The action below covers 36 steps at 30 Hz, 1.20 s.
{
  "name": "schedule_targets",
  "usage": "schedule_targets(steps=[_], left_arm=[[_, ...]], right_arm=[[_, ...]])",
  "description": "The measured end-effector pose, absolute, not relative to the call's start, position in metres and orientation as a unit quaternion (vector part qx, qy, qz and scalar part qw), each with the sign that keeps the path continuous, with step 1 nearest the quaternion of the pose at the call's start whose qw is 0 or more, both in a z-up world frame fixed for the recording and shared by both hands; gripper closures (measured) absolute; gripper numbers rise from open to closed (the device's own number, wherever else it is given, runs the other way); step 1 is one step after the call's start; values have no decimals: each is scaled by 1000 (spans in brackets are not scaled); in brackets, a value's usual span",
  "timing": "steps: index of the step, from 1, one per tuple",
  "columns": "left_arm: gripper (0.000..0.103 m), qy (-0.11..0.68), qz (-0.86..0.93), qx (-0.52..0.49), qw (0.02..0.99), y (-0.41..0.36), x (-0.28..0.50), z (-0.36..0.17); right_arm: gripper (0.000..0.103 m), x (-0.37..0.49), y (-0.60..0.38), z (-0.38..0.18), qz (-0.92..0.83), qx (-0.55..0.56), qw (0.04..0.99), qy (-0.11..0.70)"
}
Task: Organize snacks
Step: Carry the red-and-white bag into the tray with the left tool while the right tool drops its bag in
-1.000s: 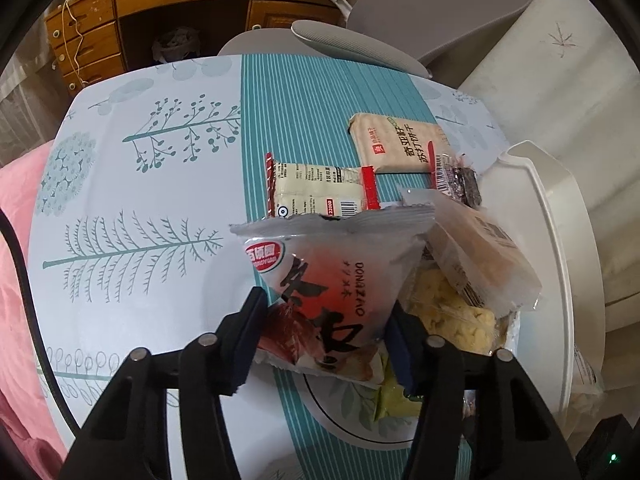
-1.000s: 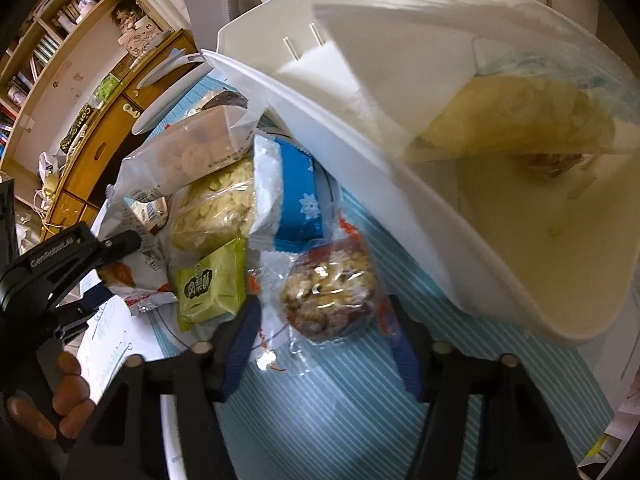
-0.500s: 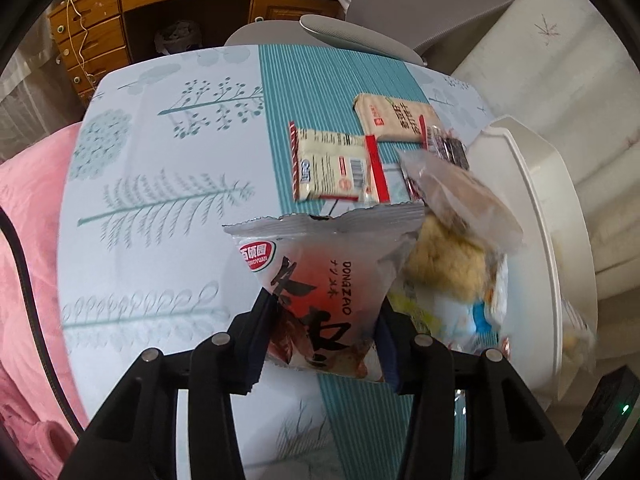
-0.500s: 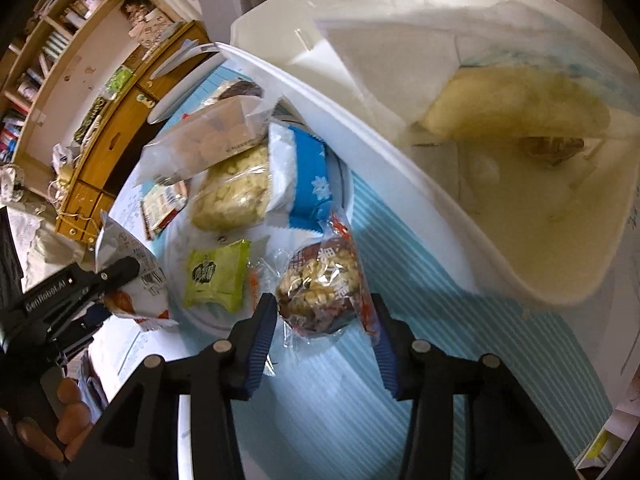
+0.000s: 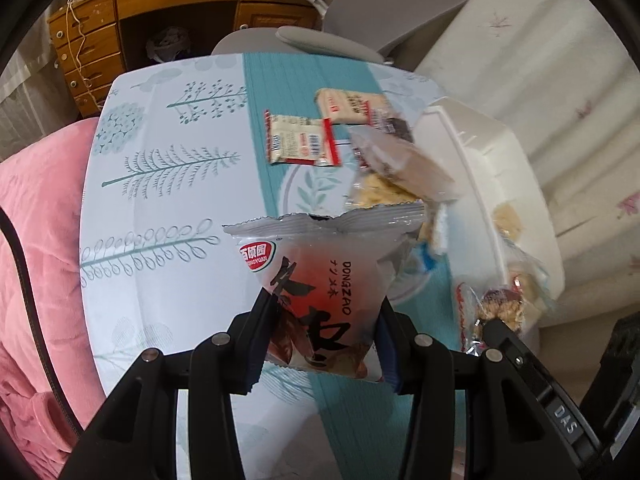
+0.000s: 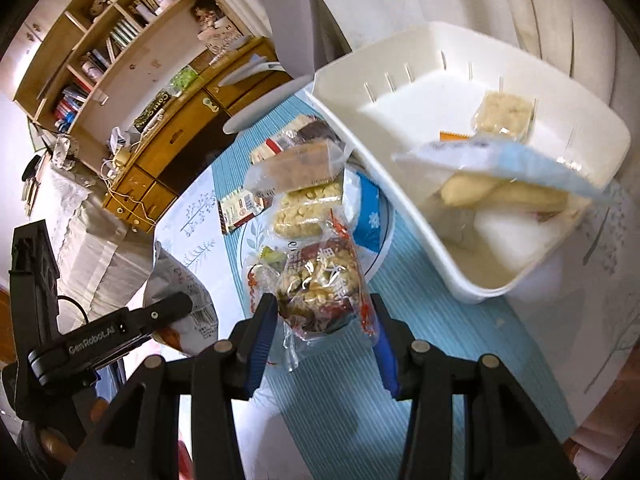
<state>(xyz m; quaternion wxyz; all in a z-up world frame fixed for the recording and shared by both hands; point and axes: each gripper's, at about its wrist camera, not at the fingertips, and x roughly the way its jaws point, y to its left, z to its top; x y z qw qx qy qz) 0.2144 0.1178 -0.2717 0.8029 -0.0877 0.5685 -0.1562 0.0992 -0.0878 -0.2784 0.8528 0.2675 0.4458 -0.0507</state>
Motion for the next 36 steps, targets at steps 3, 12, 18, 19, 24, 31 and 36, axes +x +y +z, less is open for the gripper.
schedule_targets(steps=[3,12,18,19,24,31,36], left_arm=[[58,558,-165,-96,807,110,203,-262],[58,546,-182,-103,811,53,193,-240],[58,544,-188,-103,811,6,190,-233],[58,543,-188,-103,812,-1,189,-231],[58,540,-183,-110,815,-33,191,-227],[57,536,-176,-118,817,-75,199,-228],[57,535,-172,-122,818,-101,206,-230]], right_arm=[[57,93,-99,-269,-40,274,852,444],[57,90,-156,-250,-42,290,854,430],[57,96,-183,-249,-19,268,852,448],[57,97,-190,-249,-18,269,851,451],[57,104,-227,-249,-24,258,850,458],[57,113,-275,-255,-29,246,844,475],[57,126,-301,-254,-21,234,844,482]])
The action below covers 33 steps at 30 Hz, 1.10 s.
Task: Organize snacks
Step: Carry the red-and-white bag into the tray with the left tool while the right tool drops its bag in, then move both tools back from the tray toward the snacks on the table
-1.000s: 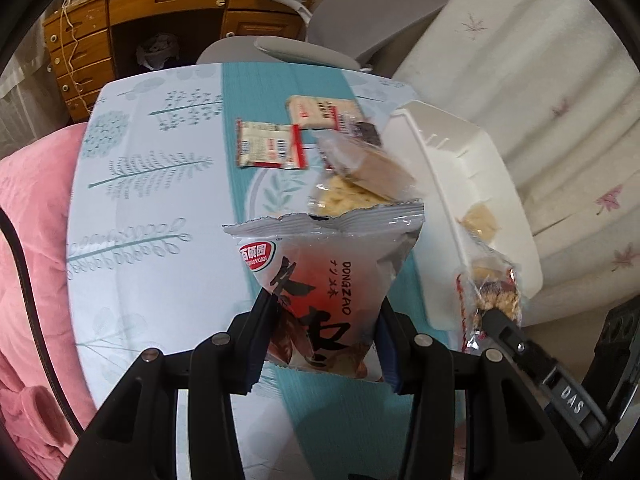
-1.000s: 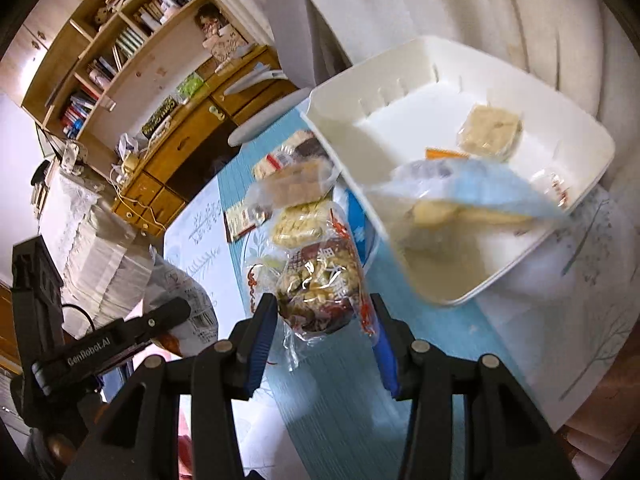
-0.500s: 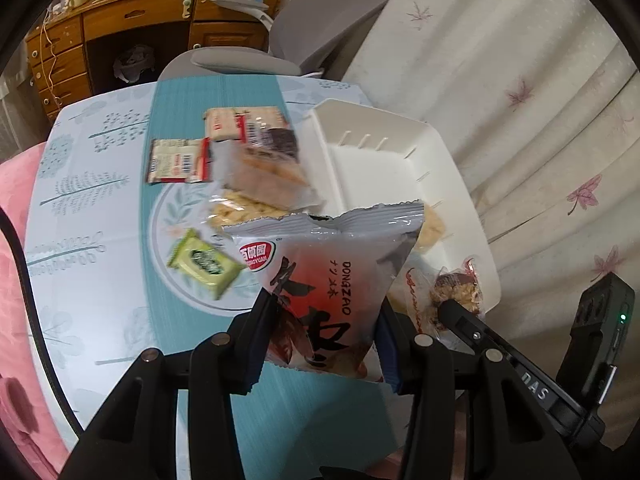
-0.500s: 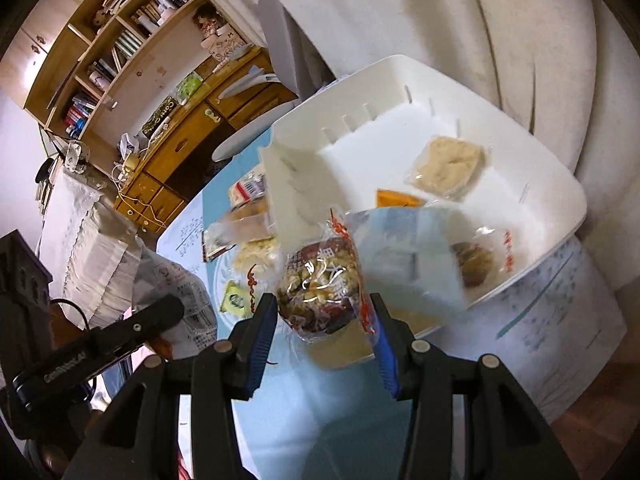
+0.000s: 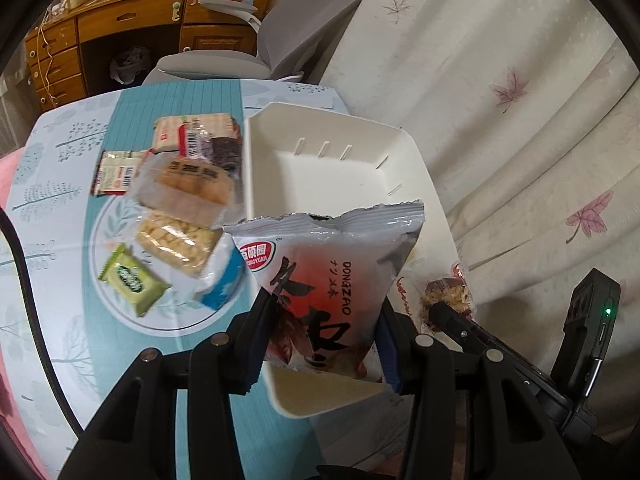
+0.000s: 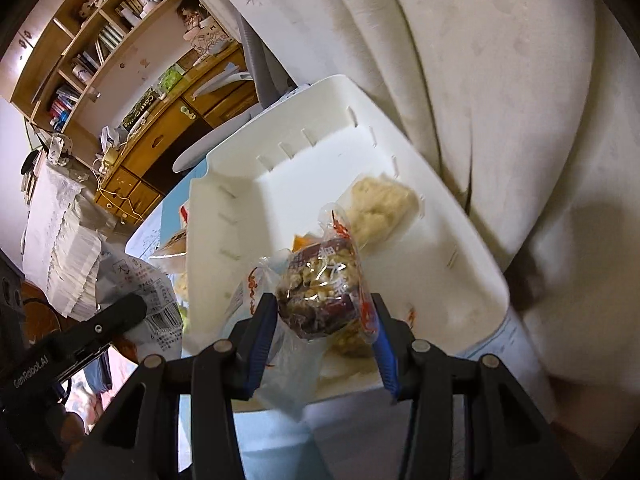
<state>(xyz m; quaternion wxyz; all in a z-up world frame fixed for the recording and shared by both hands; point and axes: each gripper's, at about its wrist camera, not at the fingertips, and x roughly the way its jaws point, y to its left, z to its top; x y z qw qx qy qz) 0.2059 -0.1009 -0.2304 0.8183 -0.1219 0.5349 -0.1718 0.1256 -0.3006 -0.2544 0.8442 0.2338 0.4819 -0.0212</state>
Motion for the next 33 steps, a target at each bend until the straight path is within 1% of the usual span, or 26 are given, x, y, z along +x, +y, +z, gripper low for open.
schedule_targets(steps=[7,9,10,11,15,18,19,21,33], left_arm=[[56,528,-173,-133,821,-125,215,-233],[45,528,-179,-136,819,-130,218,-233],[32,531,-180,-135,817,-133,219,-234],[24,533,-177,-131,817,-136,220,-235],[24,538,-169,-131,816,-136,218,-237],[23,539,-155,-136,816,-128,214,-237],[21,538,-150,-140,817,-124,211,-237],[19,538,-139,-152,817,-113,205,-238],[19,549,-92,-189,809,-38,173,-246]], right_arm=[[56,137,-321,-250,-7,212,849,484],[54,140,-325,-249,-5,209,850,484],[54,141,-327,-250,-5,207,849,485],[54,142,-329,-250,-5,206,849,486],[53,145,-333,-248,2,203,851,485],[43,146,-330,-247,7,200,852,484],[41,146,-329,-247,10,200,852,484],[39,146,-324,-246,15,199,851,485],[37,145,-276,-241,46,191,849,490]])
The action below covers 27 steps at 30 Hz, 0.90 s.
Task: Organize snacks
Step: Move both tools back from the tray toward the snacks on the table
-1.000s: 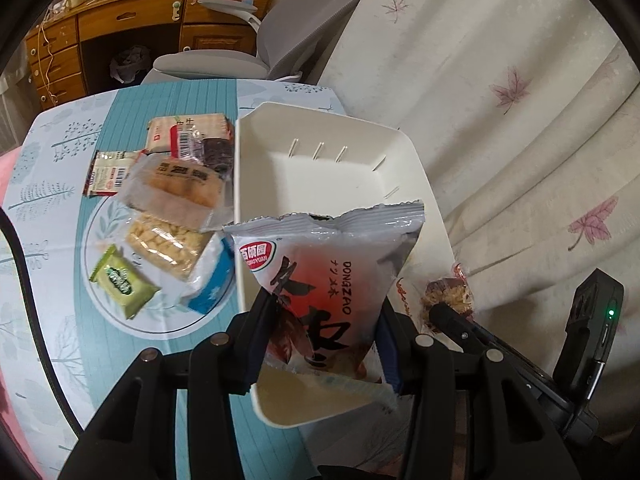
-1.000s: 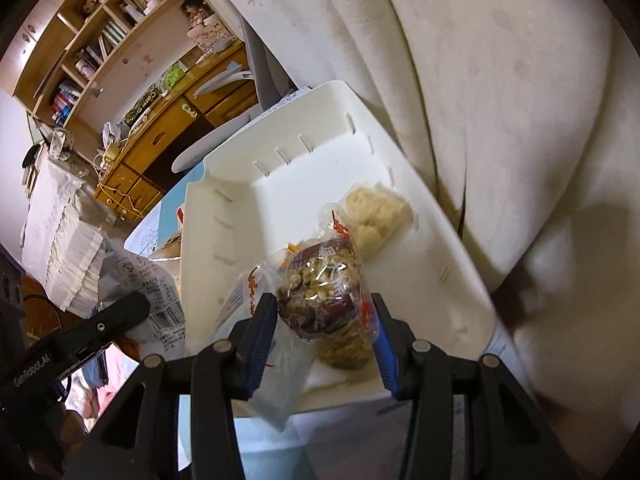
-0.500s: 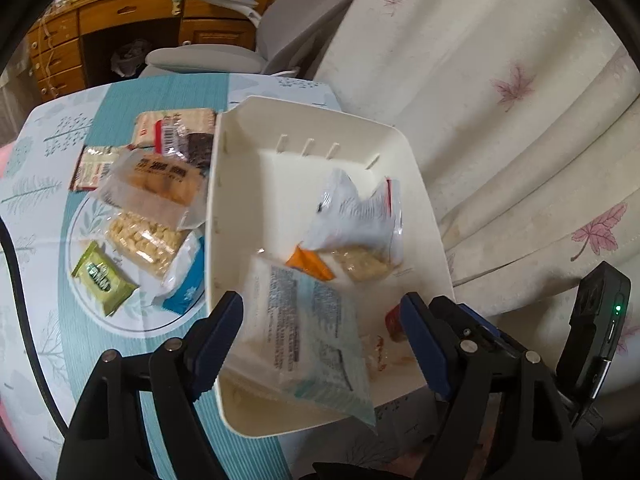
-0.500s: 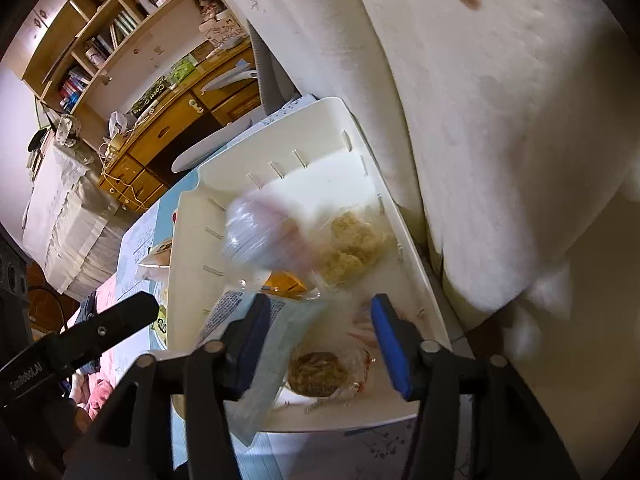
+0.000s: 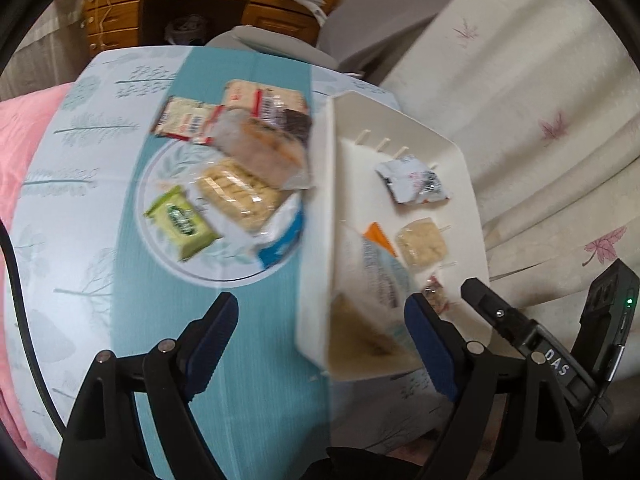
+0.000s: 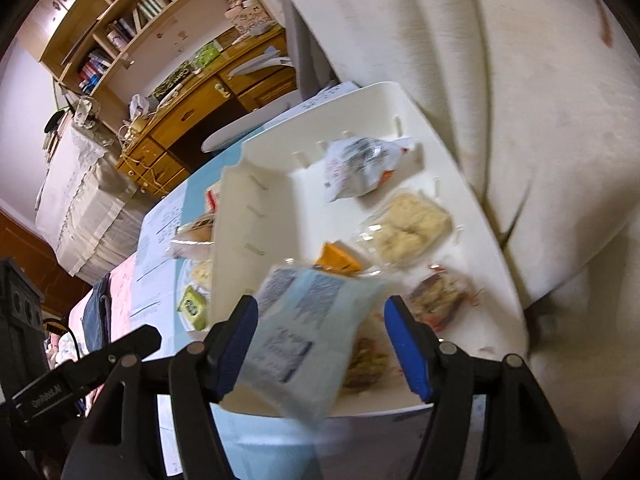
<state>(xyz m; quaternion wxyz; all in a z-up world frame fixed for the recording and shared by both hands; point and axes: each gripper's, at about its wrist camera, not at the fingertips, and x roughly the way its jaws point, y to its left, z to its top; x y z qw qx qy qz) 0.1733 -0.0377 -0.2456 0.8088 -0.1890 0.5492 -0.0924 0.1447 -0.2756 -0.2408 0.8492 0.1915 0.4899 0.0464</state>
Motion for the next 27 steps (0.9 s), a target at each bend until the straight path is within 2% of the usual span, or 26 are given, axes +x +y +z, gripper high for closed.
schedule_targets(steps=[15,27], left_arm=[[19,567,-95,-166,802,56,150,-249],[19,584,-122,-102,796,108,151,-266]], right_arm=[[36,117,-167,-219,64,158,872,459],[36,95,-92,-232,26,159,874,459]])
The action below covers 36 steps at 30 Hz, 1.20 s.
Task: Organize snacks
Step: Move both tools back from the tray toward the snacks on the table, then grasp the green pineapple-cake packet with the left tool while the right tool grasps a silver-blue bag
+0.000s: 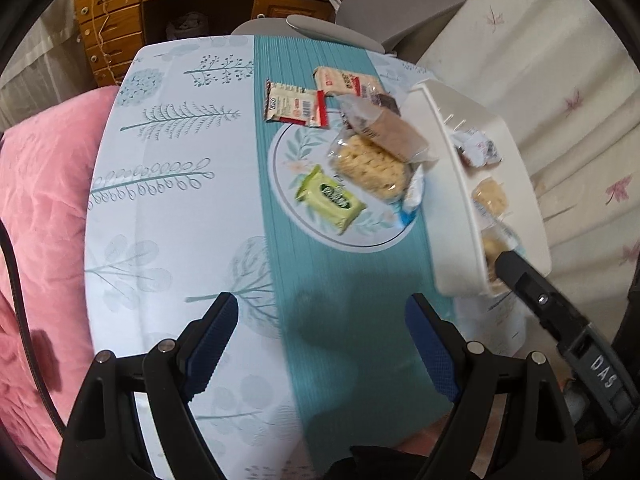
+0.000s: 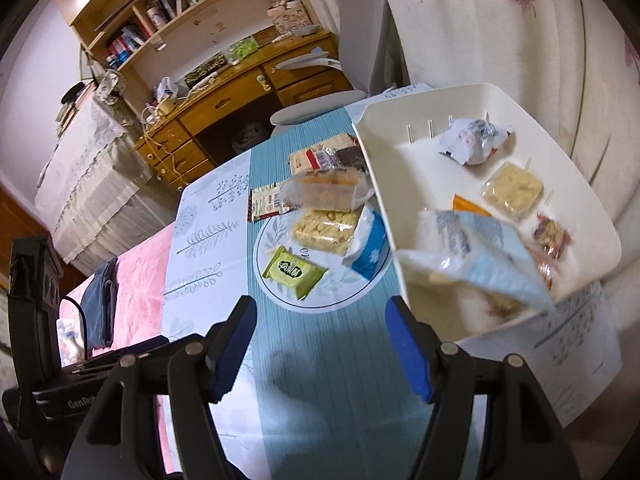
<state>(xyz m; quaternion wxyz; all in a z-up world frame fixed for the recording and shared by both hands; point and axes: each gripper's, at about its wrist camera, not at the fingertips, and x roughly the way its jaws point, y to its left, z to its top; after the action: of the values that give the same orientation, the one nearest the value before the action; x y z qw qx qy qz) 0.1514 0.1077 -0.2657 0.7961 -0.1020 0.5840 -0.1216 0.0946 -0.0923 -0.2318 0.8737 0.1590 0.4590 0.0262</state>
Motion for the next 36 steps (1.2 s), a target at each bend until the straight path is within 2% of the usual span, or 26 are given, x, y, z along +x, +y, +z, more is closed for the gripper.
schedule_targets(steps=[20,28,36], left_arm=[[19,578,-186,8,795,84,206,-321],[19,555,-206,0,806,72,229,-348],[19,533,-222,8,816,59,246,-360]], right_arm=[[36,140,-59,-273,-124,169,866,454],[52,161,-56,-295,-139,142,863,464],[63,175,-57,-313,-143,110,864,471]])
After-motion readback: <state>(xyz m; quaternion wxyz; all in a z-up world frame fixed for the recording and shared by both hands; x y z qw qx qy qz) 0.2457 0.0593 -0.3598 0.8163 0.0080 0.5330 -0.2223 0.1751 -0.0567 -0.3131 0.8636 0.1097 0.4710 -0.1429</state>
